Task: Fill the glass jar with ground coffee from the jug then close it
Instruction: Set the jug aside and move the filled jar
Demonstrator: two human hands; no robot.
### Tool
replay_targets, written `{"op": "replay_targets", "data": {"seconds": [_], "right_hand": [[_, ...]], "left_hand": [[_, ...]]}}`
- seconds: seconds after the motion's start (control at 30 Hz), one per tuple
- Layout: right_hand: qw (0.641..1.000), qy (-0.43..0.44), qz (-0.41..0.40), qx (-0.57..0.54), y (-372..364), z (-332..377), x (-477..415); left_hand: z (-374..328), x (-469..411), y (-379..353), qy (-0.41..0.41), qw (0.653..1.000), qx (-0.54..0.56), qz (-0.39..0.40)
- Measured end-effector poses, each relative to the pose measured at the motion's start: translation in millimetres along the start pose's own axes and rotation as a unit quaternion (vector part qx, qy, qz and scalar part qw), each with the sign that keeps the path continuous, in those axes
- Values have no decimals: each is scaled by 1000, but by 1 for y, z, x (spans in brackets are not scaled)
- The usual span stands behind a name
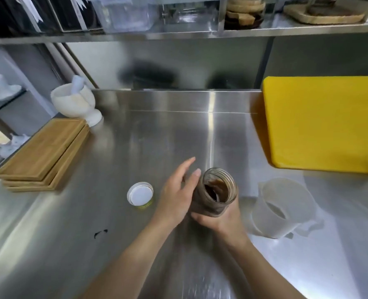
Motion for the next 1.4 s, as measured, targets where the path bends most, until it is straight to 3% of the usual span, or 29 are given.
{"op": "replay_targets", "data": {"seconds": [0.1,0.3,0.43,0.5,0.6,0.67,0.73,0.8,0.93,1.0,1.07,1.13,1.2,1.3,1.4], "right_hand": [[1000,6,-2,-18,-2,0,2],[999,34,-6,-3,2,12,-1],[999,36,-13,-16,6,11,-3],[999,31,1,-27,4,10,-5],[999,26,25,-35,2,8,-7],[999,19,21,-37,3,7,-6],[999,12,13,-40,3,6,-6],[999,9,5,-43,0,8,-6],[998,12,-7,-55,-9,7,-6],[998,10,-10,-58,-14,8,-6],[998,11,1,-55,-24,9,-7],[998,10,14,-56,-30,9,-6],[998,9,21,-58,-30,8,-6],[998,16,30,-44,-27,9,-7],[999,10,30,-41,-26,10,-5]], "left_hand": [[-3,-10,8,1,999,44,-5],[-15,-28,41,-22,974,84,-210],[-12,-32,55,-25,929,191,-315],[-4,-28,38,8,944,186,-272],[11,-10,0,61,994,76,-51],[16,-8,-2,66,997,46,-7],[13,-15,10,51,997,47,-29],[8,-19,24,35,990,74,-116],[2,-26,66,36,942,170,-288],[2,-24,76,53,923,199,-326],[0,-16,59,58,942,206,-260],[3,-2,32,51,983,131,-121],[8,2,23,40,992,96,-70],[7,-4,43,39,985,109,-127],[10,-15,69,37,956,181,-228]]}}
Point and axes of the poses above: each hand's wrist, its own x-axis away from the middle knuckle, its own y-axis out of the back of the hand, z = x × y, the point moved 1 cm from there along -x, towards the middle knuckle, and after that the axes turned 1 degree about z, right-handed, at the moved point
